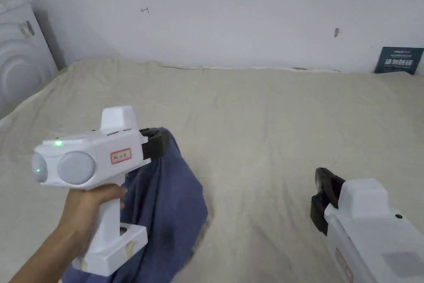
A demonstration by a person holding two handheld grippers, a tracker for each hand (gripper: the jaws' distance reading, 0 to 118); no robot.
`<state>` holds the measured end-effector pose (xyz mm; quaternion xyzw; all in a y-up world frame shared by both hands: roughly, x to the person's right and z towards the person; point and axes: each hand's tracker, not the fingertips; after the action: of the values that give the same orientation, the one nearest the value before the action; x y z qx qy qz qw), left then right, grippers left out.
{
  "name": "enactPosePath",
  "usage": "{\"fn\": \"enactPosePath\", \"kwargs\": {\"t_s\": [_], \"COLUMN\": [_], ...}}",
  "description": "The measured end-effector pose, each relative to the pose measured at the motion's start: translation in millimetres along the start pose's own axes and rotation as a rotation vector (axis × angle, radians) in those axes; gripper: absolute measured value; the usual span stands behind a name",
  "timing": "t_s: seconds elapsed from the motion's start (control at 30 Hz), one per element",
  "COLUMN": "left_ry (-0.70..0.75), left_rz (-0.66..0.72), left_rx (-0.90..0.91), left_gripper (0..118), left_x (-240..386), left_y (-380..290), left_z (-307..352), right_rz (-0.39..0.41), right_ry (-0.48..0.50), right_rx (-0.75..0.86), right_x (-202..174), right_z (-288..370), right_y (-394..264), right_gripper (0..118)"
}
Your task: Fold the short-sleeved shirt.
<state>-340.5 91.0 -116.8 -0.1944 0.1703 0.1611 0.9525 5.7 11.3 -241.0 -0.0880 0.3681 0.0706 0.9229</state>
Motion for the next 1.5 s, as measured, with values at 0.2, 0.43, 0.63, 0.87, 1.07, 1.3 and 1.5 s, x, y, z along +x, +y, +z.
{"fn": "enactPosePath", "kwargs": {"t_s": [0.2, 0.43, 0.63, 0.87, 1.07, 1.3, 1.5], "left_ry": [-0.177, -0.364, -0.381, -0.221, -0.147, -0.149, -0.099], "left_rz": [-0.121, -0.229, -0.321, -0.501, -0.436, -0.261, -0.239], "left_rx": [-0.041, -0.144, -0.309, -0.558, -0.595, -0.436, -0.097], "left_gripper": [4, 4, 4, 4, 5, 118, 113], "left_x": [107.6, 208.9, 242.7, 229.9, 209.7, 201.1, 180.1], "left_y": [8.4, -36.5, -106.8, -216.7, -260.3, -214.7, -148.3], "left_z": [-44.1, -85.1, -119.2, -169.7, -181.8, -139.7, -71.6], "right_rz": [-0.001, 0.006, -0.021, -0.058, -0.060, -0.042, -0.052], "right_ry": [-0.131, -0.282, -0.338, -0.330, -0.302, -0.296, -0.298], "right_rx": [0.033, 0.037, 0.013, -0.015, -0.027, -0.012, 0.021], "right_x": [52.3, 106.1, 127.2, 119.5, 104.0, 100.6, 90.0], "right_z": [41.9, 85.1, 100.3, 96.3, 91.4, 88.0, 84.8], "right_y": [-0.9, -8.1, -19.9, -29.3, -25.1, -15.9, 4.8], "right_gripper": [1, 1, 1, 1, 1, 2, 2]}}
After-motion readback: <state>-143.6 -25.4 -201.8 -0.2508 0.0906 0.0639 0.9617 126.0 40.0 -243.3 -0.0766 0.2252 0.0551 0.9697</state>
